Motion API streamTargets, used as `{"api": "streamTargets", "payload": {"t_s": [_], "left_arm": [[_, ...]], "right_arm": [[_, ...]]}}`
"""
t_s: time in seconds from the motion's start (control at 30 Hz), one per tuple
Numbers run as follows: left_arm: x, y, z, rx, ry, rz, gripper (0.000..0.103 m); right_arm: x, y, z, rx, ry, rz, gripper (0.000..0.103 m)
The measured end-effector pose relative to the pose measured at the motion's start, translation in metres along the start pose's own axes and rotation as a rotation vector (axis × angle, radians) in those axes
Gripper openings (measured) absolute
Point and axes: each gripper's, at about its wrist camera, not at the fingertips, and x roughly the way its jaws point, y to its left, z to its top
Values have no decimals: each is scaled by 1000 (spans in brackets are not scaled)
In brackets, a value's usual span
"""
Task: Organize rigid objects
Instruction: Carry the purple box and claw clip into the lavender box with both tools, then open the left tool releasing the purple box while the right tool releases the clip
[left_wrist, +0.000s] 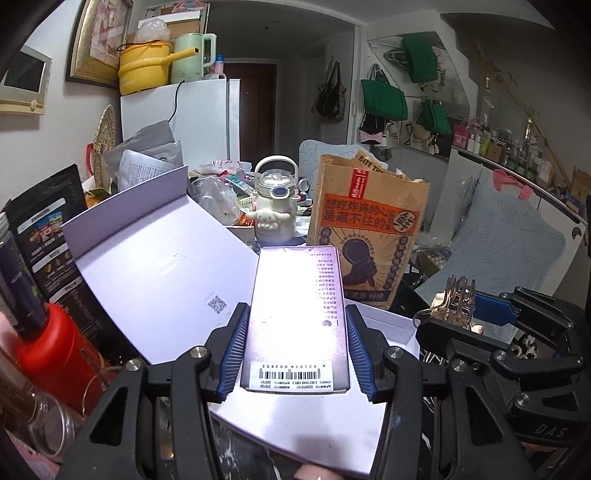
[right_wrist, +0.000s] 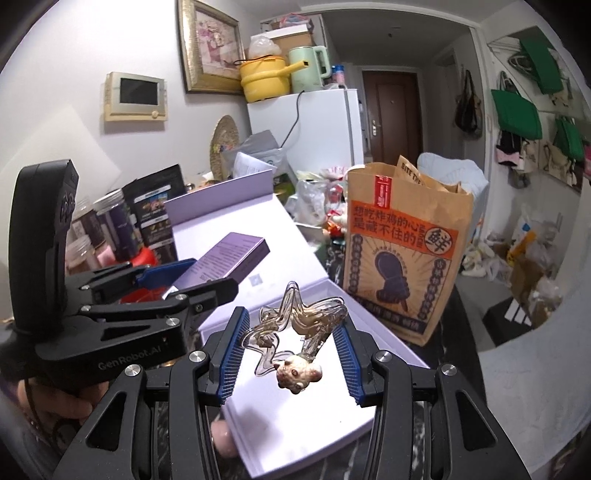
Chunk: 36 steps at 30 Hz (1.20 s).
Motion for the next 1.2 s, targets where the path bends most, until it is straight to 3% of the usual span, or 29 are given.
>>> {"api": "streamTargets", "payload": {"t_s": [0.13,0.57,0.77,1.2], "left_arm": [[18,5,0,-36,19,9,50],[75,5,-26,16,173,56,50],[99,5,-36,10,235,43,50],[137,5,-60,-7,376,27,50]], "right_arm": [[14,-11,-2,42,17,-6,46],[64,-39,-30,128,113,-21,46],[75,-47,-46,152,150,21,46],[94,-58,-62,147,202,-40,46]]}}
